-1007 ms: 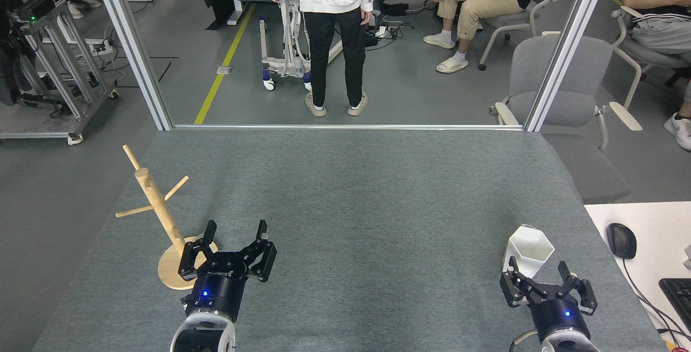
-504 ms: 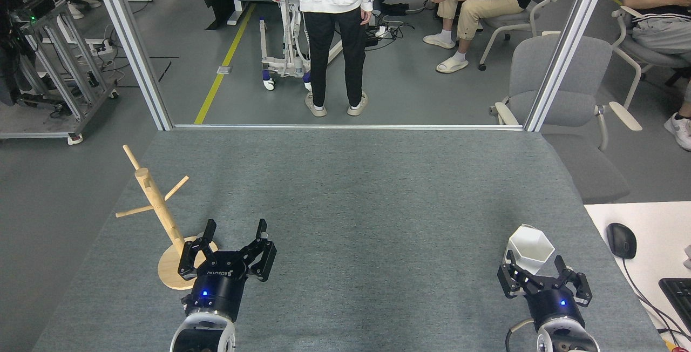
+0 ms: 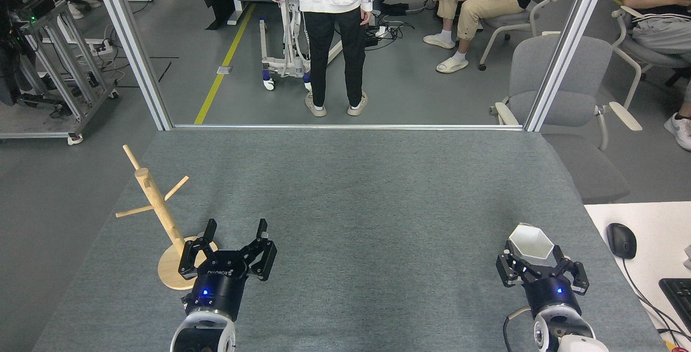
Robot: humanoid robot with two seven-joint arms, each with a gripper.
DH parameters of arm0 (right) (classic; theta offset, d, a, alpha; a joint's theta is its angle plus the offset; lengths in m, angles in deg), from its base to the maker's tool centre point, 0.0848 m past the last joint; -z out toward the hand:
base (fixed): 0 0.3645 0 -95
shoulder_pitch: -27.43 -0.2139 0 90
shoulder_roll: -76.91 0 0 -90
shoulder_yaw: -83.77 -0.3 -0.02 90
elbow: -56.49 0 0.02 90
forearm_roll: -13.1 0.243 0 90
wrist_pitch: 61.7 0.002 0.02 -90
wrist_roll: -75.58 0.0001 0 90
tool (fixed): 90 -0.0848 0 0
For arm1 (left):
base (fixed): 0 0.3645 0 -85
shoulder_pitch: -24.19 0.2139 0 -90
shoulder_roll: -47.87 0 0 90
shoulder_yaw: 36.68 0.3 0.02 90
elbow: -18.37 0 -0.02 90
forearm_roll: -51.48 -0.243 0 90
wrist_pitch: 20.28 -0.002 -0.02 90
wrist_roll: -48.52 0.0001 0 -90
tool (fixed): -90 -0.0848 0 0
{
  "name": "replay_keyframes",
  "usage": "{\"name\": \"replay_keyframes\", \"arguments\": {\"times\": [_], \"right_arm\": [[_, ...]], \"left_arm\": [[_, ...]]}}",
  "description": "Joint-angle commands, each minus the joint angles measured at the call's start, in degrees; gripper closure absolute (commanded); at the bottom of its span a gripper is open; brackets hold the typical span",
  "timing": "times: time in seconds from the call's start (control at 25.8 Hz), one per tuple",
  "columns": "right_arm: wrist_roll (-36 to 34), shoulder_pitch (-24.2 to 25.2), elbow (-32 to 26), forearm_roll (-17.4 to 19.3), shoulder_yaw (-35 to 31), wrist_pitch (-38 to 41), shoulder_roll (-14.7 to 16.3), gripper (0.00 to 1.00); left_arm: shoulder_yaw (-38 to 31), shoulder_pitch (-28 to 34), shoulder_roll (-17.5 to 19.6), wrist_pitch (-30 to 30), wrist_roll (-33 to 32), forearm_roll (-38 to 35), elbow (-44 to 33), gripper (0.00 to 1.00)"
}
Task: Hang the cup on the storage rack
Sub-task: 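Close the right gripper on the white cup's rim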
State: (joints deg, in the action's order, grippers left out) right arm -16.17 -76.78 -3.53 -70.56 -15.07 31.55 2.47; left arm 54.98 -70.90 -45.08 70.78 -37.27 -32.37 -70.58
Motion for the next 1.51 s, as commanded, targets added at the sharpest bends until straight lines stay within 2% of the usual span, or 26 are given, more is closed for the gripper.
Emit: {"name": "replay_keyframes", "arguments": {"times": [0.0,0.23,0.35,0.43,0.54,0.62,0.77,0.85,0.89,0.93,0.97,1.01,1.47], "right_arm": [[-0.8,-0.1,0.6,0.0,0.0,0.0,0.0,0.01],[-1.0,-0.8,1.3,-0.1,0.0,0.2,0.0,0.09],[-1.0,-0.8,1.3,0.0,0.0,0.3,0.1,0.20],[-1.0,-0.8,1.3,0.0,0.0,0.4,0.1,0.35],[-1.0,-0.7,1.3,0.0,0.0,0.6,0.1,0.47],[-1.0,-0.6,1.3,0.0,0.0,0.6,0.1,0.50],[-1.0,-0.5,1.3,0.0,0.0,0.6,0.1,0.51],[-1.0,-0.5,1.3,0.0,0.0,0.6,0.0,0.49],[-1.1,-0.5,1.3,0.1,0.0,0.5,-0.1,0.45],[-1.1,-0.5,1.3,0.1,0.0,0.5,-0.2,0.33],[-1.2,-0.5,1.3,0.1,0.0,0.4,-0.2,0.11],[-1.8,-0.5,1.3,0.2,0.0,0.2,-0.3,0.00],[-3.3,-0.8,2.7,0.7,0.0,0.4,-0.1,0.00]], "left_arm": [[-0.1,0.0,0.0,0.0,-0.1,0.0,0.0,0.01],[-0.1,0.0,0.0,0.0,-0.1,0.0,0.0,0.01],[-0.1,0.0,0.0,0.0,-0.1,0.1,0.1,0.01],[-0.1,-0.1,0.0,0.0,-0.1,0.1,0.1,0.01],[-0.1,-0.1,0.0,0.0,-0.1,0.1,0.3,0.01],[-0.1,-0.2,0.0,0.0,-0.1,0.1,0.3,0.01],[-0.1,-0.3,0.0,0.0,-0.2,0.2,0.5,0.01],[-0.1,-0.3,0.0,0.0,-0.2,0.2,0.5,0.01],[-0.1,-0.3,0.0,0.0,-0.2,0.2,0.5,0.01],[-0.1,-0.3,0.0,0.0,-0.2,0.2,0.5,0.01],[-0.1,-0.3,0.0,0.0,-0.2,0.2,0.6,0.01],[-0.1,-0.2,0.0,0.0,-0.2,0.2,0.5,0.01],[-1.0,0.1,0.0,0.1,-0.2,0.2,0.5,0.01]]}}
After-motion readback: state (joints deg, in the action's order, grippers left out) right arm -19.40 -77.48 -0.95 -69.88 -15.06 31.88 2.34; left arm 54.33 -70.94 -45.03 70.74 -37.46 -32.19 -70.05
